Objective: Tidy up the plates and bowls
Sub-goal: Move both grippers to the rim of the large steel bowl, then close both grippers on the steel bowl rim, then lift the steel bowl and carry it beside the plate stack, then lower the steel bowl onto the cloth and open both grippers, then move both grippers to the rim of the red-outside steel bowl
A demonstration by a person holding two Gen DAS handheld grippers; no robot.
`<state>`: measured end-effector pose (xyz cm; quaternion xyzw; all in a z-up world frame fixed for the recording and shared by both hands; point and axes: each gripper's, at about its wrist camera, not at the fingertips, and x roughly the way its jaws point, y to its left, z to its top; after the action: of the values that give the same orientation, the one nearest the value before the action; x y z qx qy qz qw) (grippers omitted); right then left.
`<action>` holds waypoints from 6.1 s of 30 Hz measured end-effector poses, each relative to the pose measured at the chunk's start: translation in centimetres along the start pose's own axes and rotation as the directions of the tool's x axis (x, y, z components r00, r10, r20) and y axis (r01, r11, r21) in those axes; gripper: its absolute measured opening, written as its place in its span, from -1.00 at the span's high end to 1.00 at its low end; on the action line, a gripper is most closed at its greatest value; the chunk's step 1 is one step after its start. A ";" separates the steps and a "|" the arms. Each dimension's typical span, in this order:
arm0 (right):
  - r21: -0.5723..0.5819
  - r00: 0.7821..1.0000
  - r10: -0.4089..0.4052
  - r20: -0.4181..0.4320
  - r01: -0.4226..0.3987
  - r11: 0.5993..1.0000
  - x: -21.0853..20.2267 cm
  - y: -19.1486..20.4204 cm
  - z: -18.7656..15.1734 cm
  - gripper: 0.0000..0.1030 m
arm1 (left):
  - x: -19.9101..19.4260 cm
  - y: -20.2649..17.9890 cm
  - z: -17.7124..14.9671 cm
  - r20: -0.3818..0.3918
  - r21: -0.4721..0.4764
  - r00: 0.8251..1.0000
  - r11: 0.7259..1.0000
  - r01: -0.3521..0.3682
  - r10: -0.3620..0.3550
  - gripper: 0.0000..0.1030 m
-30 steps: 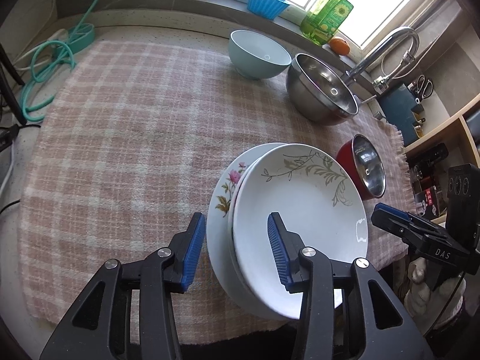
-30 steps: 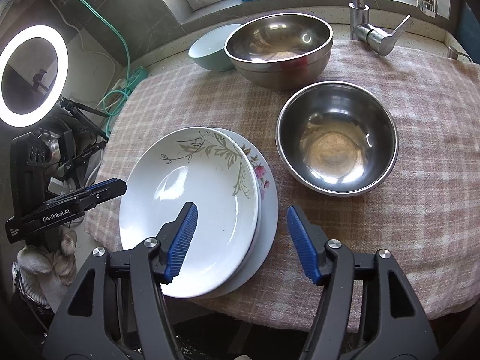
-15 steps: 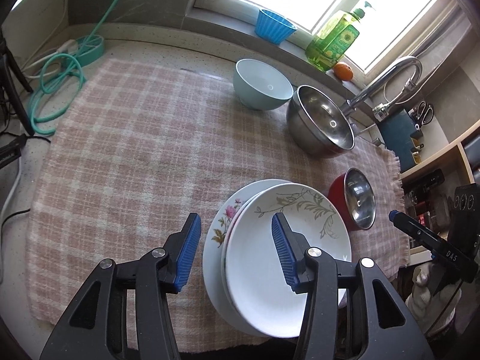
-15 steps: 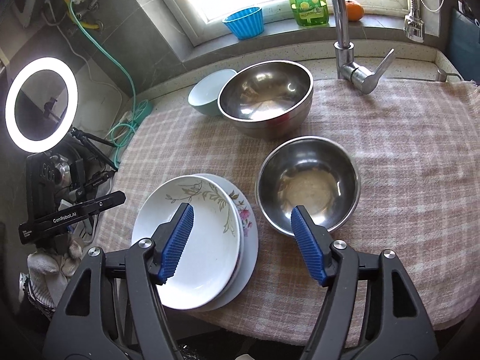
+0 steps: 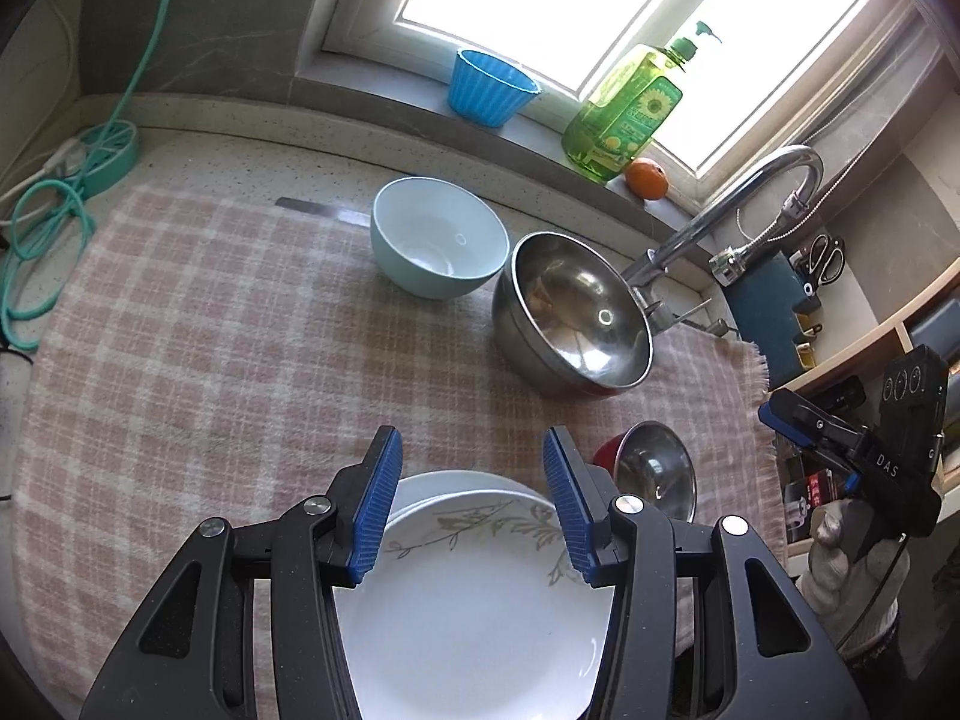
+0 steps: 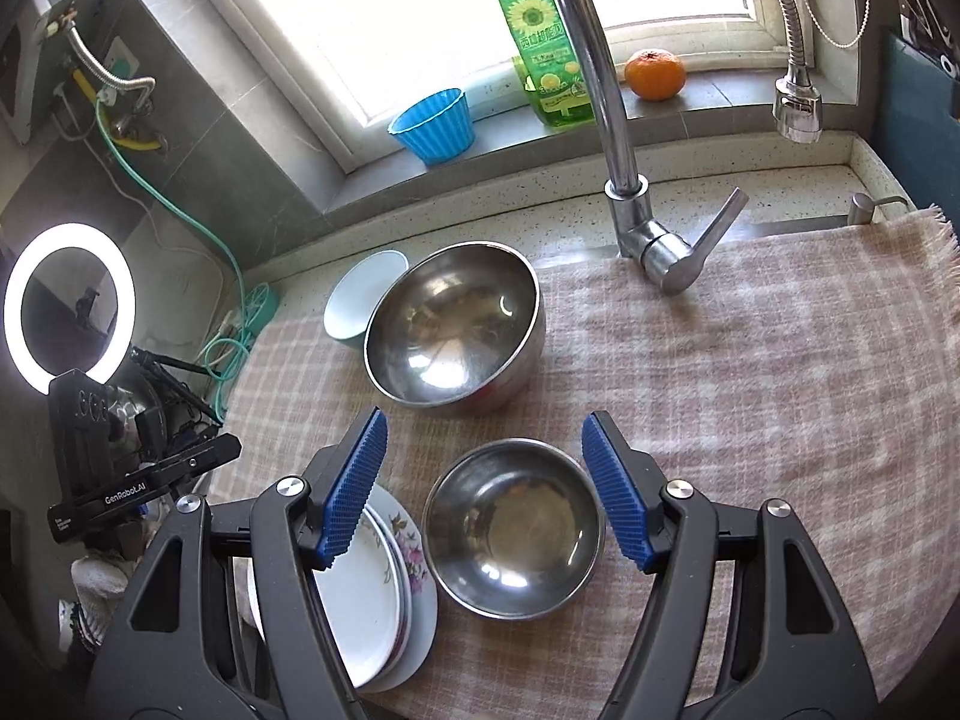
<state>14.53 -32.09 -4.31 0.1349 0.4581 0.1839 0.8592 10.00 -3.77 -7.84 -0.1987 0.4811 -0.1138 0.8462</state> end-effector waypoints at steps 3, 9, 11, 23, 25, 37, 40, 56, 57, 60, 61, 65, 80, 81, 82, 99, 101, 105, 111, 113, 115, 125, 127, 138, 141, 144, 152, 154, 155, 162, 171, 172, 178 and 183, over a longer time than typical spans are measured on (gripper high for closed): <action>0.026 1.000 0.020 -0.011 -0.020 0.999 1.3 -0.9 1.3 -0.36 | 1.3 -1.2 1.3 -0.005 0.001 1.000 1.000 0.019 -0.019 0.07; 0.057 0.998 0.047 -0.049 -0.045 0.997 4.6 -2.1 3.5 -0.34 | 4.3 -2.3 3.6 -0.030 -0.027 0.999 0.999 0.036 -0.036 0.07; 0.074 0.996 0.057 -0.069 -0.052 0.996 5.8 -2.6 3.9 -0.18 | 5.4 -2.3 4.2 -0.043 -0.047 0.998 0.998 0.042 -0.044 0.07; 0.155 0.987 0.073 -0.140 -0.051 0.987 11.2 -4.6 5.0 0.15 | 9.4 -2.4 5.7 -0.095 -0.094 0.995 0.995 0.020 -0.029 0.07; 0.155 0.987 0.070 -0.147 -0.047 0.987 11.7 -4.7 5.1 0.22 | 9.8 -2.5 5.7 -0.101 -0.088 0.995 0.996 0.013 -0.021 0.07; 0.166 0.979 0.081 -0.185 -0.050 0.985 13.9 -4.7 4.9 0.66 | 12.0 -2.5 5.8 -0.128 -0.049 0.992 0.999 -0.012 0.006 0.36; 0.167 0.980 0.081 -0.184 -0.050 0.985 14.0 -4.7 4.9 0.67 | 12.2 -2.8 5.7 -0.130 -0.023 0.991 1.000 -0.019 0.016 0.47; 0.149 0.987 0.053 -0.153 -0.030 0.988 10.6 -3.4 4.3 0.68 | 10.1 -4.0 5.5 -0.098 0.007 0.995 1.000 0.015 -0.014 0.47; 0.148 0.988 0.056 -0.147 -0.034 0.988 10.2 -3.2 4.3 0.68 | 9.7 -4.1 5.5 -0.094 0.010 0.995 1.000 0.022 -0.021 0.47; 0.139 0.989 0.065 -0.131 -0.047 0.989 8.9 -2.5 4.0 0.68 | 8.3 -4.2 5.4 -0.079 0.023 0.996 0.999 0.035 -0.033 0.47; 0.131 0.990 0.065 -0.127 -0.048 0.990 8.6 -2.1 4.0 0.68 | 7.7 -4.2 5.3 -0.072 0.026 0.997 0.999 0.038 -0.036 0.47; 0.111 0.990 0.077 -0.116 -0.064 0.992 7.6 -0.2 3.6 0.68 | 5.5 -4.0 5.1 -0.041 0.042 0.998 0.998 0.040 -0.038 0.47; -0.004 0.981 0.157 -0.118 -0.159 0.987 6.6 10.3 0.8 0.66 | -3.1 1.7 2.8 0.064 0.008 0.998 1.000 -0.017 0.016 0.47; -0.012 0.979 0.161 -0.124 -0.164 0.986 6.8 11.0 0.5 0.66 | -3.6 2.2 2.6 0.066 0.003 0.998 1.000 -0.022 0.021 0.47; -0.020 0.977 0.166 -0.131 -0.170 0.985 6.9 11.7 0.2 0.66 | -4.1 2.7 2.4 0.070 -0.004 0.997 1.000 -0.026 0.026 0.47; -0.127 0.949 0.184 -0.256 -0.222 0.967 11.4 20.9 -4.7 0.65 | -8.6 11.1 -1.6 0.074 -0.133 0.990 0.985 -0.110 0.121 0.47; -0.138 0.945 0.180 -0.273 -0.223 0.965 12.2 21.6 -5.3 0.65 | -8.7 12.1 -2.2 0.068 -0.150 0.989 0.981 -0.119 0.130 0.47; -0.150 0.937 0.174 -0.305 -0.227 0.962 13.7 22.9 -6.4 0.65 | -8.9 13.8 -3.3 0.058 -0.179 0.987 0.974 -0.138 0.150 0.47; -0.175 0.927 0.152 -0.343 -0.222 0.959 15.7 24.4 -8.2 0.65 | -8.8 16.1 -4.5 0.038 -0.220 0.985 0.962 -0.159 0.171 0.47; -0.179 0.924 0.146 -0.353 -0.220 0.959 16.3 24.8 -8.7 0.65 | -8.6 16.8 -4.9 0.032 -0.236 0.984 0.958 -0.164 0.177 0.47; -0.185 0.921 0.139 -0.363 -0.217 0.958 16.8 25.0 -9.2 0.65 | -8.5 17.3 -5.3 0.023 -0.241 0.982 0.954 -0.176 0.187 0.47; -0.205 0.909 0.121 -0.400 -0.217 0.954 18.3 25.6 -11.0 0.64 | -8.2 18.9 -6.4 -0.005 -0.263 0.979 0.944 -0.198 0.204 0.47; -0.201 0.906 0.125 -0.404 -0.221 0.954 18.3 25.7 -11.0 0.64 | -8.2 18.8 -6.4 -0.005 -0.259 0.977 0.944 -0.206 0.212 0.47; -0.258 0.920 0.118 -0.374 -0.225 0.939 16.8 26.0 -11.0 0.51 | -8.9 18.2 -6.2 0.005 -0.231 0.969 0.944 -0.238 0.245 0.43; -0.256 0.928 0.126 -0.351 -0.224 0.940 15.8 25.5 -10.6 0.26 | -9.6 17.8 -6.1 0.020 -0.217 0.965 0.944 -0.250 0.260 0.41; -0.260 0.936 0.131 -0.326 -0.222 0.940 14.7 25.1 -10.2 0.22 | -10.2 17.2 -5.9 0.040 -0.195 0.960 0.944 -0.266 0.278 0.41; -0.301 0.962 0.128 -0.242 -0.200 0.932 11.2 24.0 -9.0 -0.15 | -11.7 14.1 -5.6 0.103 -0.128 0.946 0.947 -0.294 0.308 0.27; -0.324 0.970 0.119 -0.212 -0.185 0.928 10.0 23.7 -8.8 -0.28 | -12.0 13.0 -5.5 0.121 -0.105 0.944 0.949 -0.297 0.308 0.19; -0.332 0.973 0.118 -0.197 -0.180 0.926 9.5 23.5 -8.7 -0.35 | -12.1 12.4 -5.4 0.129 -0.092 0.942 0.949 -0.300 0.310 0.08; -0.284 0.989 0.112 -0.097 -0.135 0.949 5.2 19.5 -7.6 -0.60 | -12.4 9.3 -5.8 0.156 -0.068 0.958 0.970 -0.234 0.242 -0.21; -0.095 1.000 0.028 0.008 -0.027 0.995 0.4 9.9 -6.2 -0.60 | -10.9 5.9 -5.5 0.143 -0.022 0.972 0.982 -0.185 0.186 -0.21; -0.074 1.000 0.015 0.017 -0.014 0.997 0.0 8.8 -6.2 -0.60 | -10.6 5.4 -5.4 0.142 -0.012 0.973 0.983 -0.182 0.182 -0.21; -0.001 0.998 -0.056 0.034 0.056 0.998 -1.7 3.6 -6.4 -0.60 | -8.1 2.3 -4.7 0.110 0.052 0.985 0.989 -0.141 0.135 -0.21; 0.035 0.996 -0.086 0.036 0.084 0.996 -2.6 0.9 -6.8 -0.60 | -5.9 -0.3 -4.3 0.076 0.106 0.993 0.990 -0.098 0.090 -0.21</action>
<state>7.32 -31.95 -5.74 0.1331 0.4500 0.1368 0.8724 3.26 -2.75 -5.15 -0.1329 0.4526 -0.0932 0.8768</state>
